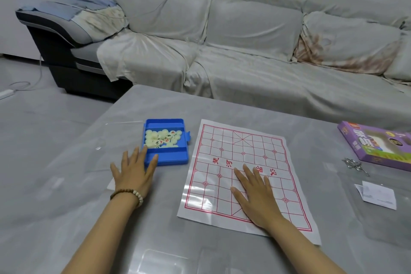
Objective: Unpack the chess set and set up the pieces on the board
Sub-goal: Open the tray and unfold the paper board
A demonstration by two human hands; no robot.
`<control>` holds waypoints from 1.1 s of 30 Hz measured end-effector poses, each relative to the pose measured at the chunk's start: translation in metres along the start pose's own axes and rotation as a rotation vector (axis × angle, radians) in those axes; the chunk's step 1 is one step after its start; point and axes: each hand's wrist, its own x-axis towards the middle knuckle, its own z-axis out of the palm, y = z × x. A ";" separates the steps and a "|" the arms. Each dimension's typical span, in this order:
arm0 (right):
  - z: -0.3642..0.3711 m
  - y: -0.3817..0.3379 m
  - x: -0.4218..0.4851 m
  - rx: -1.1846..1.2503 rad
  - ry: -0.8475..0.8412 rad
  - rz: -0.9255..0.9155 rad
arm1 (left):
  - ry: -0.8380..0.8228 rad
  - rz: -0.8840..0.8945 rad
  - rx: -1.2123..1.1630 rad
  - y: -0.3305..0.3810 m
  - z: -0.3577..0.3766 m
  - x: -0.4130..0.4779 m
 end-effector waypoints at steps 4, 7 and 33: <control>-0.010 -0.014 -0.006 0.185 0.031 0.008 | -0.004 0.009 -0.043 -0.005 0.004 -0.011; -0.031 -0.047 0.006 0.470 0.163 -0.026 | -0.026 0.009 -0.069 -0.013 0.003 -0.008; 0.010 -0.198 0.187 0.085 0.167 -0.287 | 0.045 -0.016 0.039 -0.055 -0.007 0.039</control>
